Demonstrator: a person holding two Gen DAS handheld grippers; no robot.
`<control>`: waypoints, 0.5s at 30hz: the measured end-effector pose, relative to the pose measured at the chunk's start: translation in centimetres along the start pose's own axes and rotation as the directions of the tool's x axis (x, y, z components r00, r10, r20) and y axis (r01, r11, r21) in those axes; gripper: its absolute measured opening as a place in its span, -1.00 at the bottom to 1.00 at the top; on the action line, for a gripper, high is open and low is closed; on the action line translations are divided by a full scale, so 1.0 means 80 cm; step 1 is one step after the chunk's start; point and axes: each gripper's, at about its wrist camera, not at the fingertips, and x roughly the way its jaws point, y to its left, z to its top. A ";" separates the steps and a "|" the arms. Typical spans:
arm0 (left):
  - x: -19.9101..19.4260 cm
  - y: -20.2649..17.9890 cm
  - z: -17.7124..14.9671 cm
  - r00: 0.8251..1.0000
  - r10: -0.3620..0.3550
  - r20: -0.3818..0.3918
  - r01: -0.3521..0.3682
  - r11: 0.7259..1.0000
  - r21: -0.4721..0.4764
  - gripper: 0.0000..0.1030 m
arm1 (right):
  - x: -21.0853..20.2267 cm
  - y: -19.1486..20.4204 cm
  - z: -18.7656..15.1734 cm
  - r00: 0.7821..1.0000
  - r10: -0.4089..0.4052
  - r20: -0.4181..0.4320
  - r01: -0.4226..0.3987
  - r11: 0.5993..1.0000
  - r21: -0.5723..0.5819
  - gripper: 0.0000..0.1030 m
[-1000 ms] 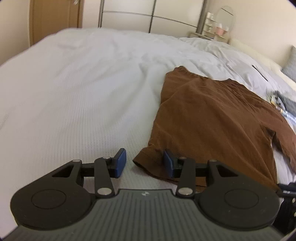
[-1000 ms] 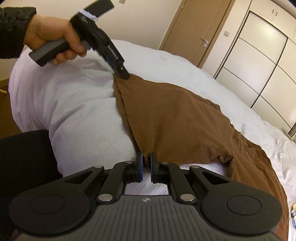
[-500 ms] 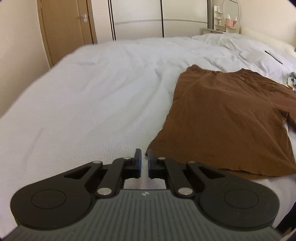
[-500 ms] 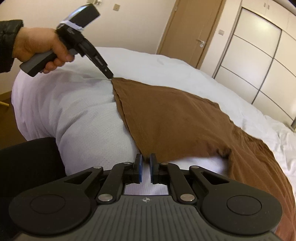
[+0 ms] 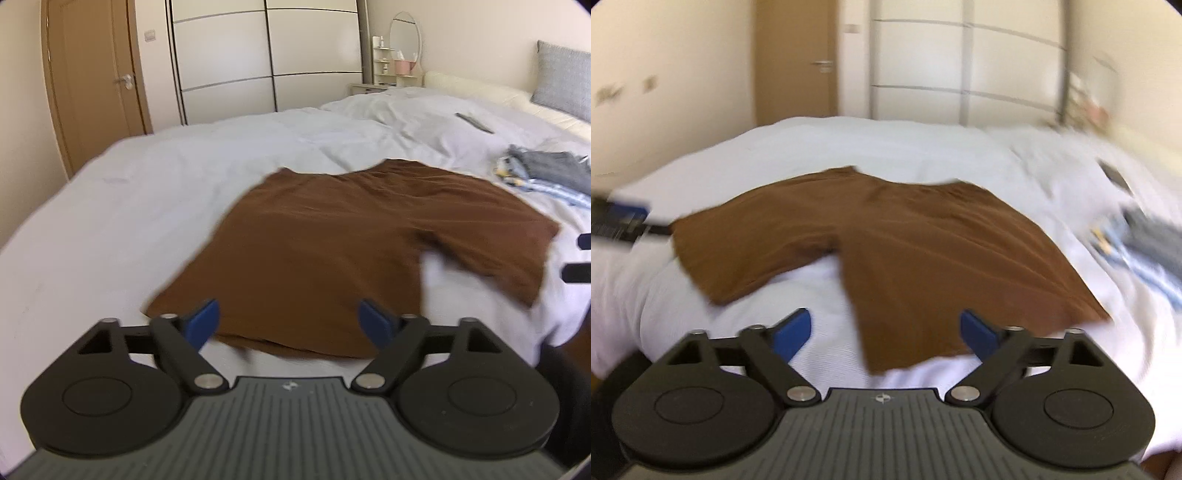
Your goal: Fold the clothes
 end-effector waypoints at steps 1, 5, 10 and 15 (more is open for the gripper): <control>-0.004 -0.006 -0.002 1.000 -0.006 -0.004 0.006 1.000 -0.012 0.85 | -0.005 -0.011 0.002 1.000 -0.005 -0.011 0.005 0.999 0.037 0.77; -0.020 -0.022 -0.007 1.000 -0.011 -0.019 0.010 0.998 -0.064 0.98 | -0.026 -0.035 0.004 0.994 -0.090 -0.062 0.098 0.987 0.126 0.95; -0.032 -0.020 -0.010 0.999 -0.008 -0.054 0.003 0.996 -0.095 0.98 | -0.048 -0.046 0.006 0.989 -0.126 -0.081 0.140 0.969 0.202 0.96; -0.040 -0.014 -0.016 0.998 -0.045 -0.050 0.039 0.993 -0.108 0.98 | -0.063 -0.044 0.004 0.988 -0.133 -0.072 0.147 0.960 0.240 0.96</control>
